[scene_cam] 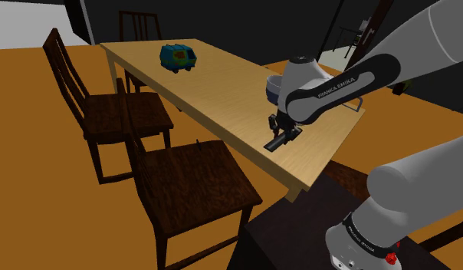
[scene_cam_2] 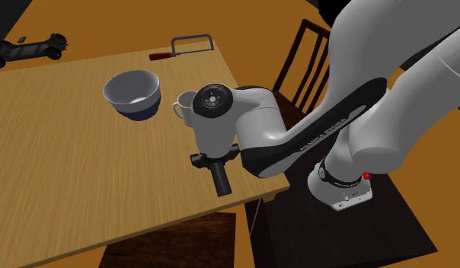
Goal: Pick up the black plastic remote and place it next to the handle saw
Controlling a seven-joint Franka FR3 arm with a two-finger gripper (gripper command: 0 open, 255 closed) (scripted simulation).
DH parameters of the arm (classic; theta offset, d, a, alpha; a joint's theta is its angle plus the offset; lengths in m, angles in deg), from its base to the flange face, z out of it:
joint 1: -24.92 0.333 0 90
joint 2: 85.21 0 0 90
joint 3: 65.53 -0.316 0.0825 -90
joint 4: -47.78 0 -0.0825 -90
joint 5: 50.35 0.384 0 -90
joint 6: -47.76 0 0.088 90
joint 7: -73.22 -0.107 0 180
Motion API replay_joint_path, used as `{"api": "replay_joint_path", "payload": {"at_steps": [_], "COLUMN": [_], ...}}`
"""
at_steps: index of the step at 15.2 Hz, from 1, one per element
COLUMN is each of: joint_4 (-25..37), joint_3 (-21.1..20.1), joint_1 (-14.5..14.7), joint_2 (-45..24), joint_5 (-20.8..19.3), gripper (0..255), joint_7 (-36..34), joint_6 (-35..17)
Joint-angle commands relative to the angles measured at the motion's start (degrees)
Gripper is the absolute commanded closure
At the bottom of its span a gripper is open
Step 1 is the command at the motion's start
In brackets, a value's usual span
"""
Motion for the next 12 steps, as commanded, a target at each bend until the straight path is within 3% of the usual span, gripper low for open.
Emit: {"api": "replay_joint_path", "payload": {"at_steps": [1, 12], "joint_4": [0.2, 3.9], "joint_3": [0.4, 2.9], "joint_1": [0.4, 2.7], "joint_2": [0.9, 7.8], "joint_5": [0.8, 4.7], "gripper": [255, 255], "joint_7": [0.8, 5.4], "joint_6": [1.6, 11.5]}}
